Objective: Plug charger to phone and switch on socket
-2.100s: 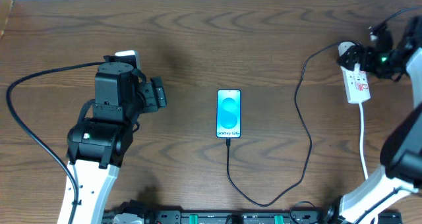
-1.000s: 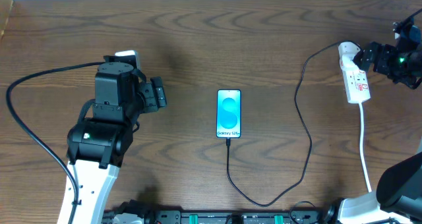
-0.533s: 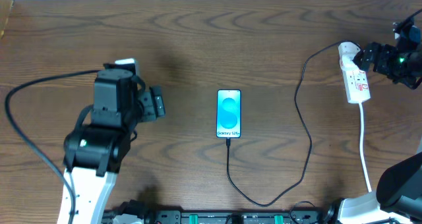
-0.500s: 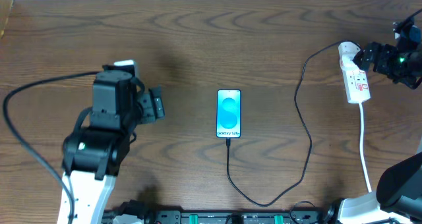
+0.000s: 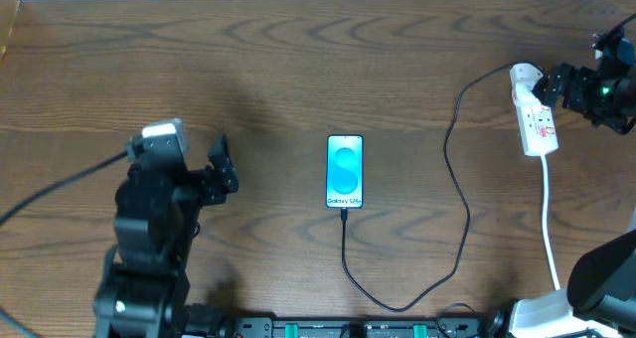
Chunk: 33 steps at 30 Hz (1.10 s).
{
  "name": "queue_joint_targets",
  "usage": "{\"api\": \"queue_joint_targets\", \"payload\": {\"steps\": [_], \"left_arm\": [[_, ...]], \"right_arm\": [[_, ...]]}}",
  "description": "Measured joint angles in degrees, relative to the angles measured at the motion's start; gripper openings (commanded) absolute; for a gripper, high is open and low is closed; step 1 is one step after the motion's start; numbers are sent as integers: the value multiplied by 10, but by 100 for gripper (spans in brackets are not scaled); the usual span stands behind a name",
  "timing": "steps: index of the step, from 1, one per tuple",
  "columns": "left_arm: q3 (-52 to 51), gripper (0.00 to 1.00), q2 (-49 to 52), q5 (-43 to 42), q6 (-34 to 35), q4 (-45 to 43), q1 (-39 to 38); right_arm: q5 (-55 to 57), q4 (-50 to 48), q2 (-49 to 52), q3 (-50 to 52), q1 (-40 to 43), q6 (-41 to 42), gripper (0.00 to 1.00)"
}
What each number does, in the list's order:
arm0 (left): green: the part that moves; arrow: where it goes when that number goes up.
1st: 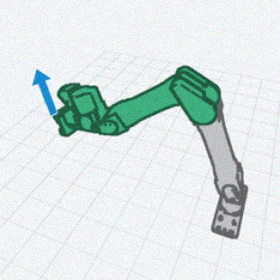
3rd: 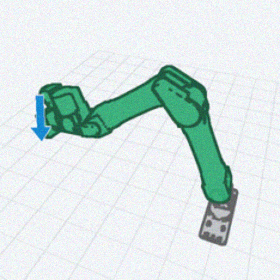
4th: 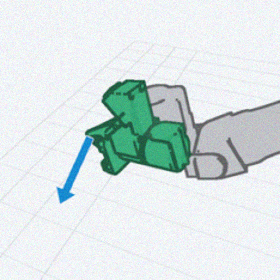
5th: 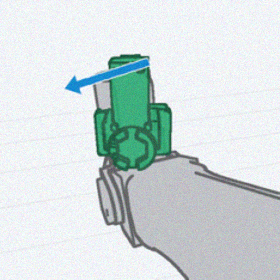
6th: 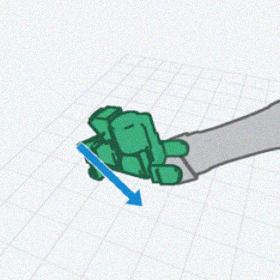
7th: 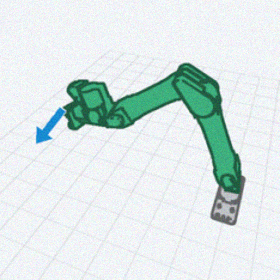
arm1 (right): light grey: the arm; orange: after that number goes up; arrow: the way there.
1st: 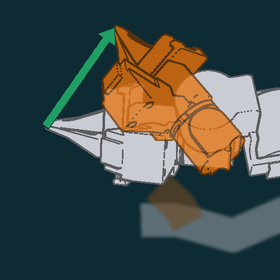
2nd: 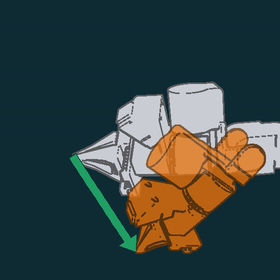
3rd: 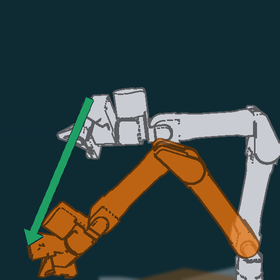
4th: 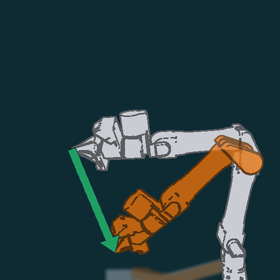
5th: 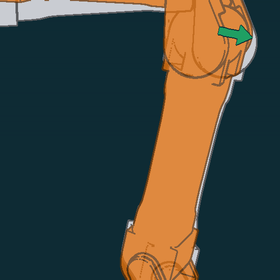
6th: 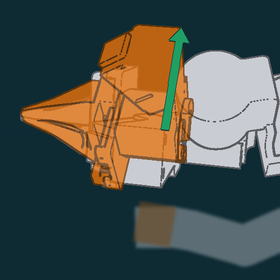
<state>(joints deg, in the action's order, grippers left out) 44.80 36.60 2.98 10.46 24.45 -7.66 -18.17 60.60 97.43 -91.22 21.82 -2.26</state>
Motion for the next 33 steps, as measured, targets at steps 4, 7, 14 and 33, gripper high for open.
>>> {"api": "queue_joint_targets", "payload": {"steps": [4,7,14,33], "left_arm": [[-78,88,-76,0,0,-100,1],[-133,88,-130,0,0,-171,1],[-275,88,-278,2,0,-302,2],[-443,88,-360,1,2,-287,38]], "right_arm": [[0,0,0,0,0,0,99],[0,0,0,0,0,2,99],[0,0,0,0,0,2,99],[0,0,0,0,0,2,99]]}}
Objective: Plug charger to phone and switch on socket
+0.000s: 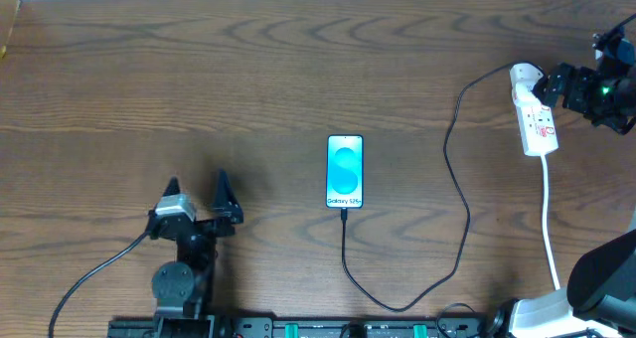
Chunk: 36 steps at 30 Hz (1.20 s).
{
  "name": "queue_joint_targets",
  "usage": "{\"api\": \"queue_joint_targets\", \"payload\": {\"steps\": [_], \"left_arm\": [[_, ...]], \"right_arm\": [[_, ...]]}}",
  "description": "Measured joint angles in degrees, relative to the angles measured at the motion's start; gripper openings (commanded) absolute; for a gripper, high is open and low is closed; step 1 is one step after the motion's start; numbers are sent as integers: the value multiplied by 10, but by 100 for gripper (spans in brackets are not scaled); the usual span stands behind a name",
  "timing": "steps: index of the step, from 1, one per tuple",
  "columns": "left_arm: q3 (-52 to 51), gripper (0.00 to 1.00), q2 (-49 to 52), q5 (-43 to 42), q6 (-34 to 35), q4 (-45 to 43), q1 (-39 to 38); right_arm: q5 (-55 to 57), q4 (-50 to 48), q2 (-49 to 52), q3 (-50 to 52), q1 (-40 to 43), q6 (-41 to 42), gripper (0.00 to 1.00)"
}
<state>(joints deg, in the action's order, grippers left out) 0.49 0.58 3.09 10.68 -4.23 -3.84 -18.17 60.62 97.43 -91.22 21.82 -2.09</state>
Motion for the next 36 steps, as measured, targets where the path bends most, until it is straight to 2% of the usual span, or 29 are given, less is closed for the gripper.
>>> {"api": "queue_joint_targets", "payload": {"steps": [1,6,36], "left_arm": [[0,88,-1,0,0,32,0],[6,88,0,-19,-17,57,0],[7,88,0,-28,-33,59,0]], "right_arm": [[0,0,0,0,0,0,99],[0,0,0,0,0,0,99],[0,0,0,0,0,0,99]]}}
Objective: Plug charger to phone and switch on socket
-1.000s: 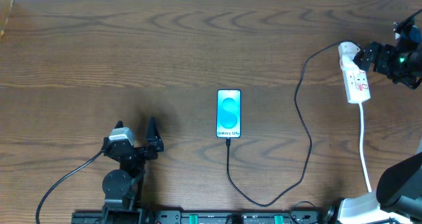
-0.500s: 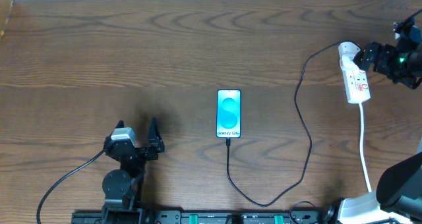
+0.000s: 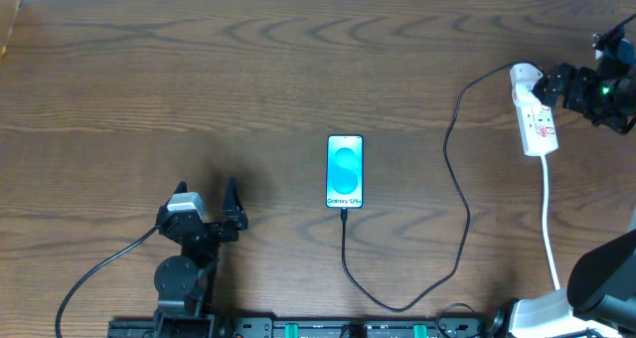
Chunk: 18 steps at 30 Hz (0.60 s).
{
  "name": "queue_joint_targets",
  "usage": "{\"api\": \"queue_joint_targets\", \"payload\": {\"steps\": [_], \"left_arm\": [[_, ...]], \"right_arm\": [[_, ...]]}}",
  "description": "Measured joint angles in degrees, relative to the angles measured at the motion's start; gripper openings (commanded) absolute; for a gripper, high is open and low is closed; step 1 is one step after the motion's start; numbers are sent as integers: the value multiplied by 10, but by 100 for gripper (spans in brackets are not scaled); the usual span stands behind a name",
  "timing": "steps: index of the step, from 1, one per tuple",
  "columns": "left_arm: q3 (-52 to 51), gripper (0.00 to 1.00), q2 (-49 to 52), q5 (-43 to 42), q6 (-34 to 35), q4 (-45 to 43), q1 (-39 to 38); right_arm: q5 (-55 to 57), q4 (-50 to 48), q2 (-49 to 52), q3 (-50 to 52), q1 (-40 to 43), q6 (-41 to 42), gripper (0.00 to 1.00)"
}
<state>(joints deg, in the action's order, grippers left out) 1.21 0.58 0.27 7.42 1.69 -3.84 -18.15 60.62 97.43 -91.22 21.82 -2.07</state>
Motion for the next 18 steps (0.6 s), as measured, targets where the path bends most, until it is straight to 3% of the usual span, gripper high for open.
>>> {"api": "queue_joint_targets", "payload": {"steps": [12,18], "left_arm": [[0,88,0,0,0,0,0],[0,88,0,-1,0,0,0]], "right_arm": [[1,-1,0,0,0,0,99],[-1,-69,0,5,-1,3,99]]}}
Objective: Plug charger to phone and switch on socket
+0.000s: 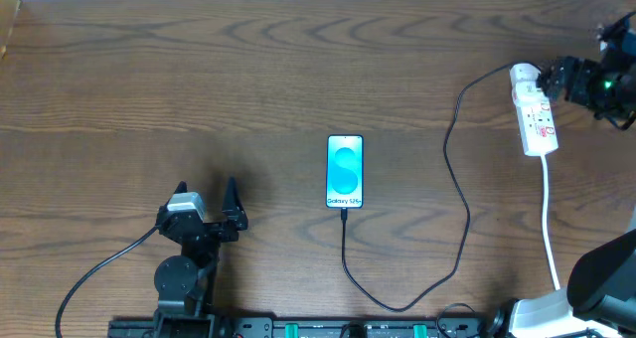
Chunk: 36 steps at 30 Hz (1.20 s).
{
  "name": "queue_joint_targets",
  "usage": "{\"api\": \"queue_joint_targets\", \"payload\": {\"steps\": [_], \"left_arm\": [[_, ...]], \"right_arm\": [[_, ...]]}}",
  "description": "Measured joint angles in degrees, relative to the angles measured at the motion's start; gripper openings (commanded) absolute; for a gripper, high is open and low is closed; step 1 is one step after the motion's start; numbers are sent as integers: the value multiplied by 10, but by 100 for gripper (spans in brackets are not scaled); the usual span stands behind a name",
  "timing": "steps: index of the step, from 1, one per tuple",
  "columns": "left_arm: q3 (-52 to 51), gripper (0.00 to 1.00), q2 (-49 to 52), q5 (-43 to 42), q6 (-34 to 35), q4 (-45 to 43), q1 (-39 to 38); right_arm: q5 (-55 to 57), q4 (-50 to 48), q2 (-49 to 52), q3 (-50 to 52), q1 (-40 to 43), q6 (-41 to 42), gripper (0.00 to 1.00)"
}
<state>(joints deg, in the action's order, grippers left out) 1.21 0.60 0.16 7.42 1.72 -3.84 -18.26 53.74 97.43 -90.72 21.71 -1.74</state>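
Observation:
The phone (345, 169) lies face up at the table's middle with its screen lit. The black charger cable (459, 189) is plugged into its near end, loops along the front edge and runs up to the white socket strip (534, 114) at the far right. My right gripper (553, 80) sits against the strip's far end beside the plug; its jaws are too small and dark to read. My left gripper (209, 195) rests open and empty near the front left, well clear of the phone.
The strip's white lead (549, 219) runs down the right side to the front edge. A black cable (94, 278) trails from the left arm toward the front left corner. The arm bases stand along the front edge (328, 328).
My right gripper has shifted slightly up and to the right at the strip's far end. The left arm, phone and cable have not moved.
The left arm first stood out over the left middle of the table, gripper open. Later it was drawn back to the front edge, where it has stayed. The phone kept its cable and lit screen throughout, and my right gripper stayed at the strip's far end.

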Motion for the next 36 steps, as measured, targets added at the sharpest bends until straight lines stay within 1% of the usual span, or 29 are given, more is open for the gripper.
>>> {"api": "queue_joint_targets", "payload": {"steps": [2,5,10,18,19,21,23,27,32,36], "left_arm": [[0,88,0,0,0,0,0],[0,88,0,0,0,0,0],[0,88,0,-2,0,0,0],[1,88,0,-2,0,2,0],[1,88,0,-3,0,2,0],[1,88,0,-2,0,2,0],[1,88,0,-2,0,2,0],[1,88,0,-2,0,2,0],[1,88,0,-2,0,2,0],[1,88,0,-2,0,2,0]], "right_arm": [[-2,-36,-3,13,-4,2,99],[-5,-105,-21,62,-23,7,99],[-12,-297,-115,226,-70,12,99],[-15,-512,-301,495,-97,13,99],[-14,-520,-316,516,-97,13,99],[-13,-548,-381,595,-97,13,99],[-9,-567,-428,647,-97,13,99],[3,-598,-552,761,-97,13,99],[14,-609,-639,834,-97,13,99],[18,-611,-706,874,-97,13,99]]}}
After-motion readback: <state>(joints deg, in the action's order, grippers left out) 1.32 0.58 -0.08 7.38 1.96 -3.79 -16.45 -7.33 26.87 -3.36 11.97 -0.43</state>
